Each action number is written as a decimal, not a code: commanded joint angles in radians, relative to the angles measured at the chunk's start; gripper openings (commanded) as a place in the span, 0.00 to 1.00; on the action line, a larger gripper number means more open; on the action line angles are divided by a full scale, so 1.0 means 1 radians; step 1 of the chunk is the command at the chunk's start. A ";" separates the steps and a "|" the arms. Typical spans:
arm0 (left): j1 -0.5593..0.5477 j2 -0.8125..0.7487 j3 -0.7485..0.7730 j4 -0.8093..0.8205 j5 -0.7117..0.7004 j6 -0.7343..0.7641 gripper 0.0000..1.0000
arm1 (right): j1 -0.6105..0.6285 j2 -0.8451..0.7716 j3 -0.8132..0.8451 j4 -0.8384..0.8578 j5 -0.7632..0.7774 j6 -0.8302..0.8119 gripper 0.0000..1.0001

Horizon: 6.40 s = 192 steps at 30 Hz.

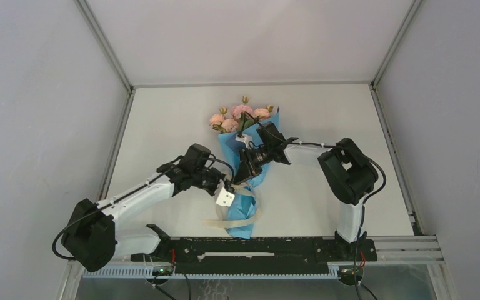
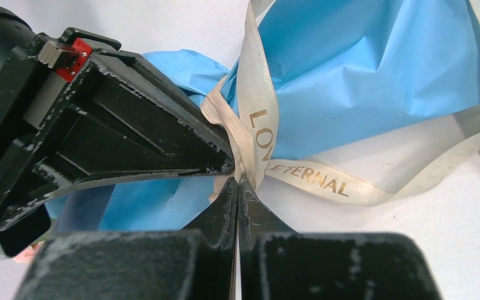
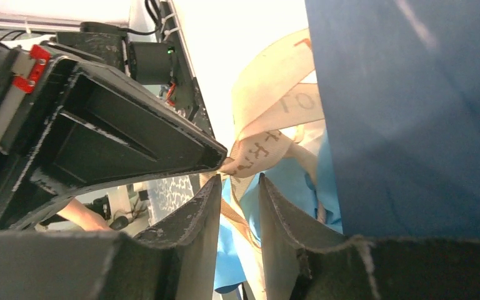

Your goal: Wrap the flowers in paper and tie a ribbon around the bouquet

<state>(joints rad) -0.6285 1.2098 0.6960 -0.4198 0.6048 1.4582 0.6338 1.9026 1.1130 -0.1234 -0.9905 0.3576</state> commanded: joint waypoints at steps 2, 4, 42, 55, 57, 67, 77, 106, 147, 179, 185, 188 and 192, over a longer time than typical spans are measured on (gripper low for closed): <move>-0.007 -0.033 0.023 -0.006 0.036 -0.010 0.00 | 0.007 0.018 0.016 0.113 -0.096 0.060 0.37; -0.007 -0.031 0.026 -0.005 0.042 -0.012 0.00 | 0.009 0.038 0.053 0.058 -0.095 0.026 0.37; 0.015 -0.050 0.037 -0.064 0.084 0.007 0.00 | 0.054 0.086 0.188 -0.209 -0.186 -0.224 0.43; 0.015 -0.037 0.018 -0.062 0.064 0.019 0.00 | 0.073 0.122 0.188 -0.257 -0.128 -0.286 0.40; 0.015 -0.035 0.014 -0.061 0.061 0.024 0.00 | 0.074 0.121 0.189 -0.268 -0.121 -0.295 0.40; 0.016 -0.041 -0.001 -0.074 0.062 0.054 0.00 | 0.096 0.122 0.188 -0.321 -0.061 -0.342 0.32; 0.016 -0.040 -0.015 -0.135 0.040 0.138 0.00 | 0.078 0.072 0.188 -0.304 -0.045 -0.304 0.00; 0.010 -0.068 -0.004 -0.185 -0.009 0.100 0.42 | 0.031 -0.043 0.178 -0.276 0.132 -0.224 0.00; 0.090 0.124 0.049 0.046 -0.104 -0.153 0.00 | -0.009 -0.204 0.004 -0.111 0.284 -0.116 0.00; 0.309 0.143 -0.087 0.066 -0.327 0.286 0.00 | -0.144 -0.380 -0.448 -0.046 0.471 -0.014 0.00; 0.344 0.140 -0.095 0.056 -0.319 0.327 0.00 | -0.196 -0.372 -0.514 -0.022 0.453 0.014 0.00; 0.352 0.136 -0.095 0.046 -0.320 0.330 0.00 | -0.211 -0.366 -0.530 -0.018 0.451 0.020 0.00; 0.362 0.129 -0.098 0.042 -0.324 0.333 0.00 | -0.232 -0.365 -0.554 -0.002 0.452 0.037 0.00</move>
<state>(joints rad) -0.3111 1.3495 0.6003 -0.3531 0.3595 1.7634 0.4400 1.5280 0.5953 -0.0856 -0.5957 0.3870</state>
